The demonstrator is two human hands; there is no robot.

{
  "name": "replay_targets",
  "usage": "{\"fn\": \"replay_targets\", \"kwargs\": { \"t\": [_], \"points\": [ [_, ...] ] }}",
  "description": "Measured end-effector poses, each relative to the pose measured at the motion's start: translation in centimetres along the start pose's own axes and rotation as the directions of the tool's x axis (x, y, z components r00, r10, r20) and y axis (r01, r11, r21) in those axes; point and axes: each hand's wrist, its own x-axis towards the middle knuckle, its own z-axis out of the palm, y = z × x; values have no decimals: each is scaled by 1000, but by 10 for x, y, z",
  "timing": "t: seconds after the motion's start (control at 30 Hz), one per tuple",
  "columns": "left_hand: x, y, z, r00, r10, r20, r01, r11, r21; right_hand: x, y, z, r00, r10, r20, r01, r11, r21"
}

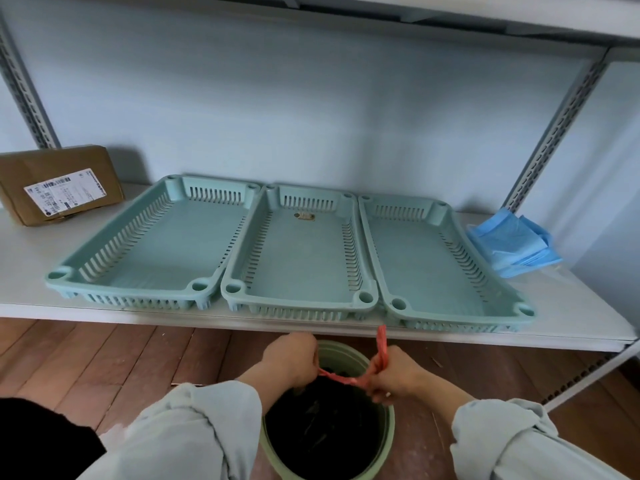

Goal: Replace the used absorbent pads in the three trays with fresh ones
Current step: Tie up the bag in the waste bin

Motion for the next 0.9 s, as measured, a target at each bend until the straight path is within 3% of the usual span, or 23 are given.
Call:
{"fn": "replay_targets", "kwargs": {
  "t": [0.07, 0.1, 0.17, 0.23, 0.33, 0.4, 0.5, 0.63, 0.7, 0.77, 0.83, 0.9],
  "points": [
    [1, 4, 5, 1000, -8, -5, 8, 997, -70, 3, -4, 3, 1000, 6, -20, -6, 1000, -5],
    [3, 5, 6, 1000, -28, 6, 29, 977, -212, 4, -7, 4, 999, -15, -42, 16, 1000, 21],
    [3, 7, 5, 996, -69, 57, 88, 849, -520, 7, -13, 4, 995, -61, -75, 72, 985, 156],
    [1, 8, -1, 995, -75, 73, 104, 738, -666, 8, -16, 3, 993, -68, -99, 96, 941, 323],
    [-1, 9, -4, 998, -16, 60, 56, 659, -750, 11, -15, 6, 997, -74, -35, 82, 949, 306],
    [0, 8, -2, 998, 9, 56, 37, 653, -756, 12, -15, 12, 997, -67, 41, 55, 969, 243],
    [2, 4, 1, 998, -35, 44, 56, 673, -737, 14, -15, 14, 997, -57, 61, 36, 951, 306],
    [7, -7, 5, 986, -167, 2, 117, 682, -721, 12, -20, 15, 973, -151, -172, 216, 859, 465],
    [10, -10, 7, 972, -237, 0, 158, 650, -743, 13, -20, 22, 944, -211, -254, 298, 874, 383],
    [11, -11, 10, 976, -216, 31, 169, 655, -736, 17, -14, 35, 944, -262, -201, 294, 944, 147],
    [8, -11, 15, 990, -72, 121, 133, 750, -648, 23, -5, 48, 961, -276, 13, 275, 949, -154],
    [3, -14, 24, 968, 78, 239, 54, 864, -500, 27, 2, 62, 957, -171, 235, 233, 935, -268]
  ]
}}
